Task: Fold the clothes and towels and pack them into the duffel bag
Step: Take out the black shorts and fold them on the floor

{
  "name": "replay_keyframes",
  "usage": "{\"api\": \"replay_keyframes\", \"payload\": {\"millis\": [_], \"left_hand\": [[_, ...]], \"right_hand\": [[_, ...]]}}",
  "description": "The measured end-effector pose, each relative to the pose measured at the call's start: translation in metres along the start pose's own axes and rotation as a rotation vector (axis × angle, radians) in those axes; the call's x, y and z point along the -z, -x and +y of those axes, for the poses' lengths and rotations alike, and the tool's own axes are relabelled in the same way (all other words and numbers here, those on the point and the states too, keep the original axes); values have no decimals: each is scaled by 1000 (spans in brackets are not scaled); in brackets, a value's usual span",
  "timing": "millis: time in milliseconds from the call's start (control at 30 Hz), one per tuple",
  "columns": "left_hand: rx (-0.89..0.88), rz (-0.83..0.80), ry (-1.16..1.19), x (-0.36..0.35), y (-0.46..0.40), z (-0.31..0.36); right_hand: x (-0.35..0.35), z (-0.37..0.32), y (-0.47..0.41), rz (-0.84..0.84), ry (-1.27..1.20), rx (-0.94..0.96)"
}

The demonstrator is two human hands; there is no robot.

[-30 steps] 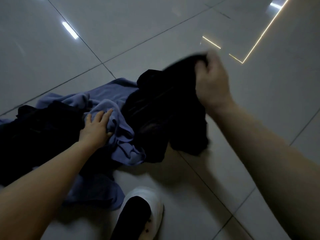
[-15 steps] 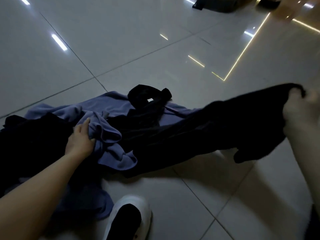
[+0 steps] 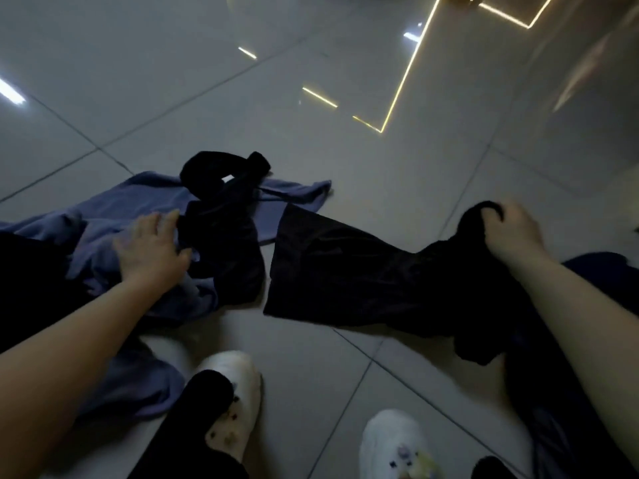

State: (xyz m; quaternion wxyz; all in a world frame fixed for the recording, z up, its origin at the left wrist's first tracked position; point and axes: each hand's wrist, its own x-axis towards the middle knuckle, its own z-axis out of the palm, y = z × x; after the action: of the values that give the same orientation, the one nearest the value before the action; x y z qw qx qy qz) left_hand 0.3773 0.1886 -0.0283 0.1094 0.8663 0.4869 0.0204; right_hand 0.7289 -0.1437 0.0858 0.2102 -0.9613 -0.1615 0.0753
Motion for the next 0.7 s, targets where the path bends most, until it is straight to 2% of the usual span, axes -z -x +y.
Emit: {"api": "replay_keyframes", "payload": {"millis": [133,367,500,600,700], "left_hand": [[-267,-25,27,38,3,78],[-694,-82,404,154,56,226],[-982,-330,627,229,113,282],[-1002,-520,823,270,156,299],[-969,-610,798,299,183,286]], "right_hand": [[52,-28,19,34,-71,129],[155,-85,94,106,-246,413],[217,-109,160,86,-403,613],[257,-115,210,205,-548,658],[291,-104,252,325,-823,528]]}}
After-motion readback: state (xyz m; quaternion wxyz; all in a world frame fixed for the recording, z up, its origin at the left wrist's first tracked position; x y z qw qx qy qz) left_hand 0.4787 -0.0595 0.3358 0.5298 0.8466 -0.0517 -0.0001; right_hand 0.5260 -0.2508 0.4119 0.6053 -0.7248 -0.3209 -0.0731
